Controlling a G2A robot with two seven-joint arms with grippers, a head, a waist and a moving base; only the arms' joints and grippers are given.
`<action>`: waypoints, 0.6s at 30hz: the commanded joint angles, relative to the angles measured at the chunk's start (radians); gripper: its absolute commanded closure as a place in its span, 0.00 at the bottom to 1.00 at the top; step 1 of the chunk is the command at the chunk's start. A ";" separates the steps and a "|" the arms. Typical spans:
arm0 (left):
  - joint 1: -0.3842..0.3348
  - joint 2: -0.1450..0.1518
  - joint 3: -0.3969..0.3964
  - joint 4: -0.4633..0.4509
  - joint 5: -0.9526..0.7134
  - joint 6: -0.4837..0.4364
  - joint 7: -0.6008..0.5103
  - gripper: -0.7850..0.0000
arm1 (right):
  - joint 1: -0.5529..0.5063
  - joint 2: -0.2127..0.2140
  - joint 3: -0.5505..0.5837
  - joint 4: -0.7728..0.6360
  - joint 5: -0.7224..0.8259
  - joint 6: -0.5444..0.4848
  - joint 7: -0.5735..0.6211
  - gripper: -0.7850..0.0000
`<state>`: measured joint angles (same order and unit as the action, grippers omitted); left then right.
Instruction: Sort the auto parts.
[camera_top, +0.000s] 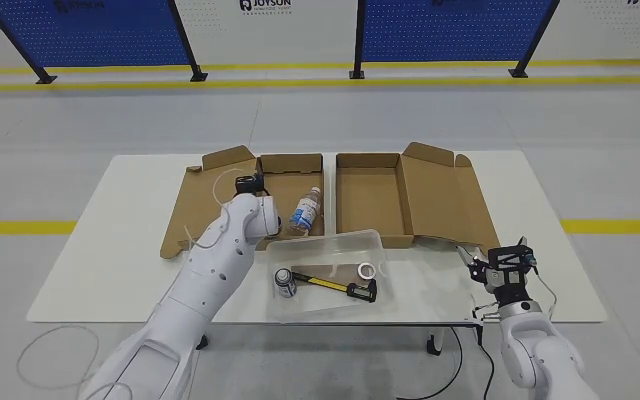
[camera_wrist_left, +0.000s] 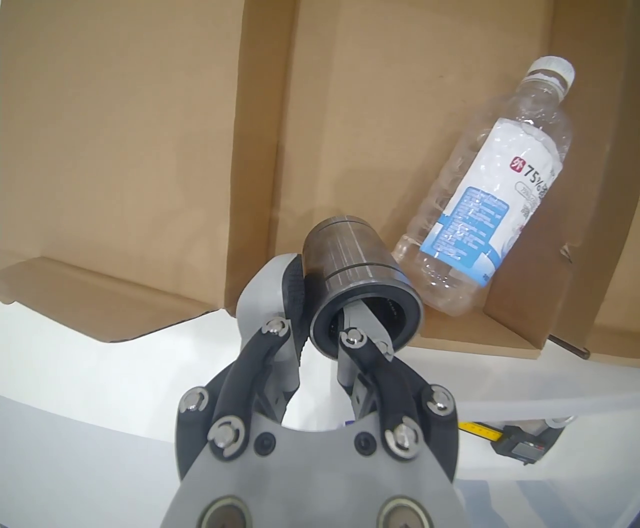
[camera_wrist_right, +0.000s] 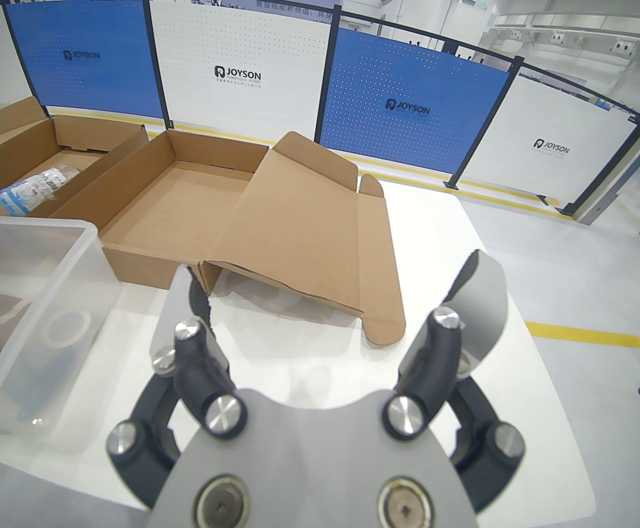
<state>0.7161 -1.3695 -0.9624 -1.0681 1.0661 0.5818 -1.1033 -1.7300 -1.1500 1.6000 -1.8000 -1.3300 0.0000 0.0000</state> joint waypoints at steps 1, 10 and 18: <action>-0.005 -0.004 0.002 0.014 0.000 -0.001 0.004 0.58 | 0.000 0.000 0.000 0.000 0.000 0.000 0.000 0.00; -0.006 -0.015 0.003 0.010 0.017 0.016 0.039 0.00 | 0.000 0.000 0.000 0.000 0.000 0.000 0.000 0.00; 0.065 0.000 -0.014 -0.210 0.136 0.039 0.036 0.00 | 0.000 0.000 0.000 0.000 0.000 0.000 0.000 0.00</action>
<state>0.7647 -1.3735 -0.9726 -1.2246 1.1715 0.6188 -1.0607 -1.7300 -1.1500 1.6000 -1.8000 -1.3300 0.0000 0.0000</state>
